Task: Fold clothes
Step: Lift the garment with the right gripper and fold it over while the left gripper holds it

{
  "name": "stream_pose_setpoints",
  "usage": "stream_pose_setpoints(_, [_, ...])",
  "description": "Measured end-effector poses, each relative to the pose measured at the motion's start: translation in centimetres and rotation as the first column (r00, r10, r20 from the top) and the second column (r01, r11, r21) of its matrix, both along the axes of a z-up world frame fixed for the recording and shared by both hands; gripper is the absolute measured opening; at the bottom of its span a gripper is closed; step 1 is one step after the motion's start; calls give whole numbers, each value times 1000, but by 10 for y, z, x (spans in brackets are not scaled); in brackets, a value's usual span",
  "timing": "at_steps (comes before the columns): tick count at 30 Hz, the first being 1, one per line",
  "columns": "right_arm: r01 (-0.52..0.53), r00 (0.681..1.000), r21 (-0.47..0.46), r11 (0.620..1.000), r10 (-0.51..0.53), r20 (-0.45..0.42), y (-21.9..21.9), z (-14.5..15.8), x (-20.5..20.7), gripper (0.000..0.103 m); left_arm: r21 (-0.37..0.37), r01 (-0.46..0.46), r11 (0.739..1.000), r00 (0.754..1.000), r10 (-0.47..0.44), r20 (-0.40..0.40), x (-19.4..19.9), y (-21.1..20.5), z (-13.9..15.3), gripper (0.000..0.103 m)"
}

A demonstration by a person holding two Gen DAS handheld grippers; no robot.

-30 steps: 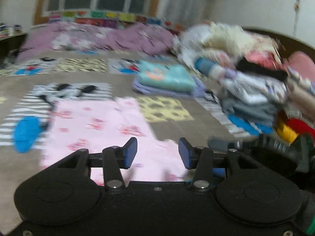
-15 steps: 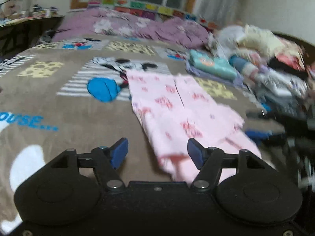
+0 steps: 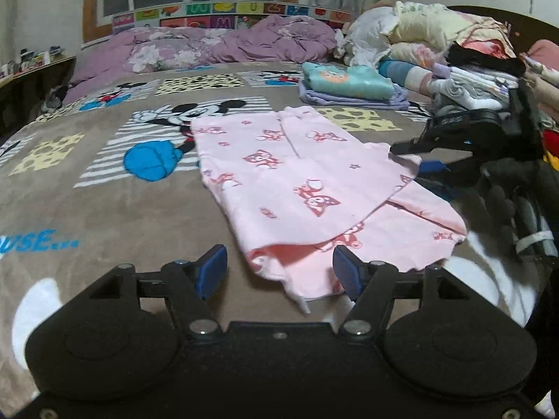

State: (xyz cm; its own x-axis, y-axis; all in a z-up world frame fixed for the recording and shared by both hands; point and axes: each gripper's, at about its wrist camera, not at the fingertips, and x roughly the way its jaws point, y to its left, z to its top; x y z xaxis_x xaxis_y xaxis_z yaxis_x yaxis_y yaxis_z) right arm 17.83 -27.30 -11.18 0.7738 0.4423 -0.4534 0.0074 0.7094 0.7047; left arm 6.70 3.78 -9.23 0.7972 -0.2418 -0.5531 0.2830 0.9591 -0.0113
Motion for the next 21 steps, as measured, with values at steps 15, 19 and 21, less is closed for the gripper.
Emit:
stream_pose_setpoints(15, [-47,973,7,999,45,226,9,83,-11,6,216,-22,976,997,5,78,-3,-25,-3,27])
stream_pose_setpoints(19, [-52,964,8,999,48,260,8,99,-17,6,224,-2,975,995,-19,93,-5,-28,-1,20])
stream_pose_setpoints(21, [-49,962,2,999,46,269,6,104,-21,6,226,11,974,994,-35,102,-7,-31,1,17])
